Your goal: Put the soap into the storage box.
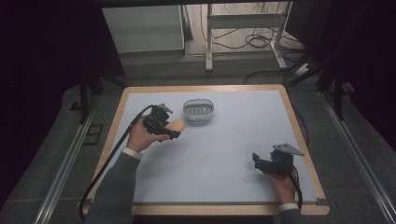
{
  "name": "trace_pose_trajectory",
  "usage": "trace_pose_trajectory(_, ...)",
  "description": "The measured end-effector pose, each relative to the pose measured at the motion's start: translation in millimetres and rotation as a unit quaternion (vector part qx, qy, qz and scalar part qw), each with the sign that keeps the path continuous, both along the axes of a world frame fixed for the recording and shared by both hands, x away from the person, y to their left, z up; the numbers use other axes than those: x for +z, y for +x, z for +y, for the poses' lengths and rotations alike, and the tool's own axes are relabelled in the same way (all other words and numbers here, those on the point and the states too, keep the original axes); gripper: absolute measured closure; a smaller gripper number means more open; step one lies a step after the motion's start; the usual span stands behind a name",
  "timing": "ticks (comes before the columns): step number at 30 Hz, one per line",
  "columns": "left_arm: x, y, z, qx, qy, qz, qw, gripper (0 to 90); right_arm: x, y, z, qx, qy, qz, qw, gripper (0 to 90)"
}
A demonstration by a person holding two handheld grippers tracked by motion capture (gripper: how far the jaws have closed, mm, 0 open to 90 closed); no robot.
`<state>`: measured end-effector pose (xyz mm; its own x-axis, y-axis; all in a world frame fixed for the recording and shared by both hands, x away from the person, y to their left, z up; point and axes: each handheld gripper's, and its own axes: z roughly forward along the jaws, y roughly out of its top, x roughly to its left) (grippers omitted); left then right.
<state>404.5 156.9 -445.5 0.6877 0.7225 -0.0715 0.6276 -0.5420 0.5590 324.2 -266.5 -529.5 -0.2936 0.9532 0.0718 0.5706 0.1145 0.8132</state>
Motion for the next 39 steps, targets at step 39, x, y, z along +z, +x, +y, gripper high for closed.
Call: trace_pose_trajectory(39,11.3,30.0,-14.0,-0.002,-0.001,-0.012,0.9999,32.3,-0.1,0.4,-0.4,0.001,0.001,0.001,1.0,7.6)
